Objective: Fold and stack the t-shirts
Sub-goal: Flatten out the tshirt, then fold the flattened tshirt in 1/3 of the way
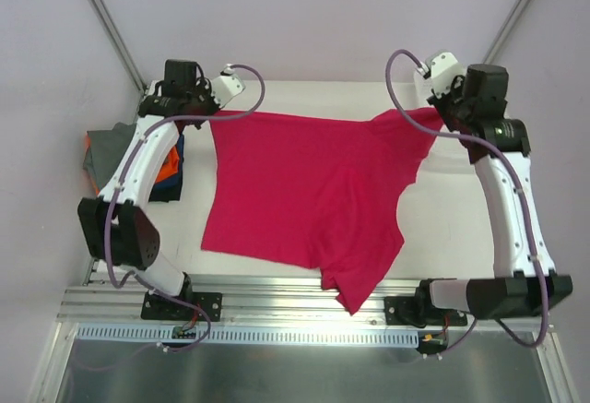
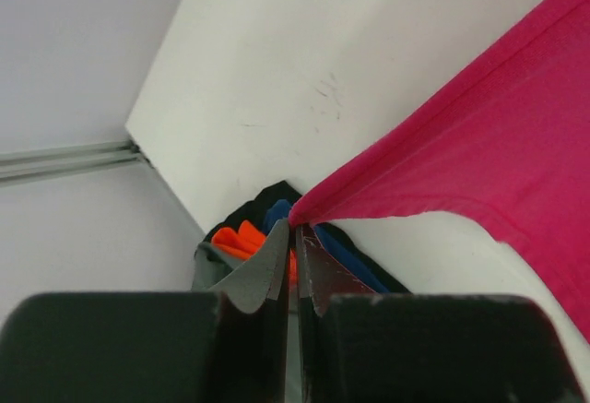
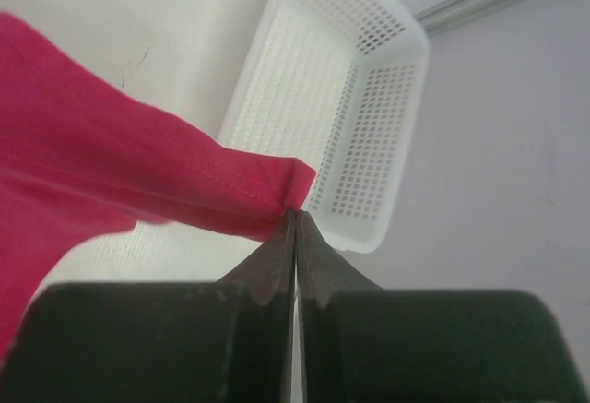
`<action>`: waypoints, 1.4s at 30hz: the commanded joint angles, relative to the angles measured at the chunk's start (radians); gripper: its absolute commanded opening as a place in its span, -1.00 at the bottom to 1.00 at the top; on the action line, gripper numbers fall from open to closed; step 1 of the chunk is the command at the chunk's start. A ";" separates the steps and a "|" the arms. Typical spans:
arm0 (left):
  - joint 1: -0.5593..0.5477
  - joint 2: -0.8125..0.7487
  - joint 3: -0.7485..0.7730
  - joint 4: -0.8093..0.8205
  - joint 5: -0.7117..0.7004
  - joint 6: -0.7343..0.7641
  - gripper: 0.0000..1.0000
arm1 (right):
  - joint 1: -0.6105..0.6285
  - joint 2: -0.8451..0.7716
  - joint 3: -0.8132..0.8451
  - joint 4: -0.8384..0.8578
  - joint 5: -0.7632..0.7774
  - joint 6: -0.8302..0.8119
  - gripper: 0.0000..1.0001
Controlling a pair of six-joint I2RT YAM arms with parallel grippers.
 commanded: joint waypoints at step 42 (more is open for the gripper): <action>0.080 0.450 0.300 0.047 0.104 -0.004 -1.00 | 0.103 0.718 0.400 -0.081 -0.069 0.082 -0.99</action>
